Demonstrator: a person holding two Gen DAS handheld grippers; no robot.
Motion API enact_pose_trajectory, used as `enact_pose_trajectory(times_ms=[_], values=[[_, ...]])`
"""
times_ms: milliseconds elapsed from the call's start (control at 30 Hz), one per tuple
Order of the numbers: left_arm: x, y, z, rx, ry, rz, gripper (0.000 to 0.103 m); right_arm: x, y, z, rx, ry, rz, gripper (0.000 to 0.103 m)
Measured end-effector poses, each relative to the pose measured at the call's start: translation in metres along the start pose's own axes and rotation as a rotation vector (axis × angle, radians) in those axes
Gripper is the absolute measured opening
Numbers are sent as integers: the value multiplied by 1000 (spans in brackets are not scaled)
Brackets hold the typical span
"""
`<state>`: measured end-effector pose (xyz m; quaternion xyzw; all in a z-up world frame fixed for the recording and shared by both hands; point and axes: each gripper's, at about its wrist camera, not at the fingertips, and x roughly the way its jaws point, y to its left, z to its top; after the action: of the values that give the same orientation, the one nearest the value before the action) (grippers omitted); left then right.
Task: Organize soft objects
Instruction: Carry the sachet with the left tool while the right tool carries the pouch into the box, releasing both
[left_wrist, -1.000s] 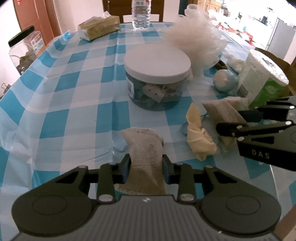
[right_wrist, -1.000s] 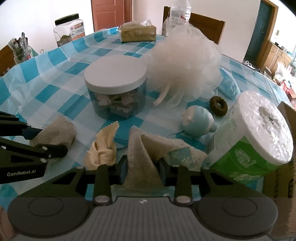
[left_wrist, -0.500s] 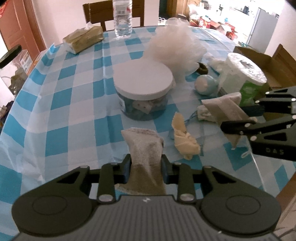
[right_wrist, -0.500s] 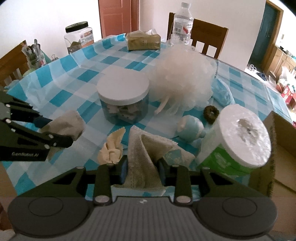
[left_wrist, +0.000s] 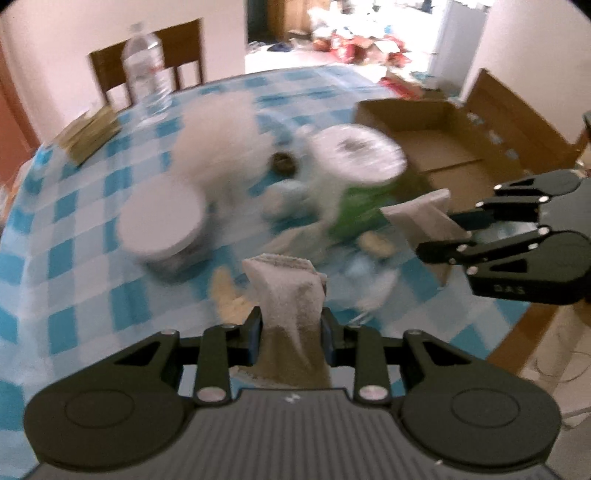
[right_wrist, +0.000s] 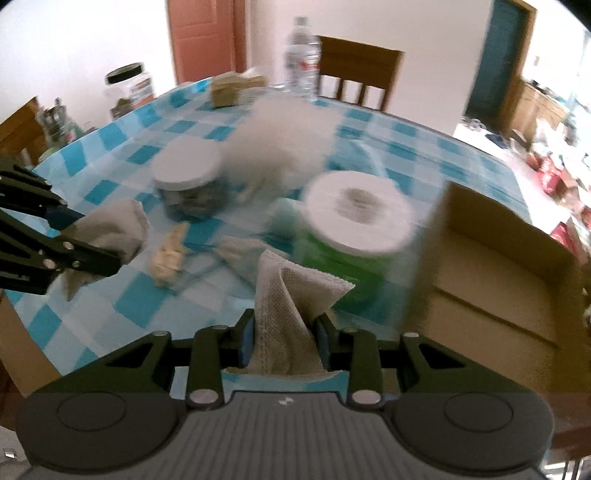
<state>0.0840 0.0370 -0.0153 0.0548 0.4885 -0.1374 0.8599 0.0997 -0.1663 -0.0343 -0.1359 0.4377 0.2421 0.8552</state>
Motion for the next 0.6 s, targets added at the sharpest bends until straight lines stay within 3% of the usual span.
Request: enact_pose_trajectory(times_ms=[367, 600], values=[[15, -107, 58, 112, -56, -143, 30, -47, -106, -28, 97, -61, -136, 38], [33, -144, 102, 152, -96, -130, 30, -44, -155, -27, 126, -87, -150, 38]])
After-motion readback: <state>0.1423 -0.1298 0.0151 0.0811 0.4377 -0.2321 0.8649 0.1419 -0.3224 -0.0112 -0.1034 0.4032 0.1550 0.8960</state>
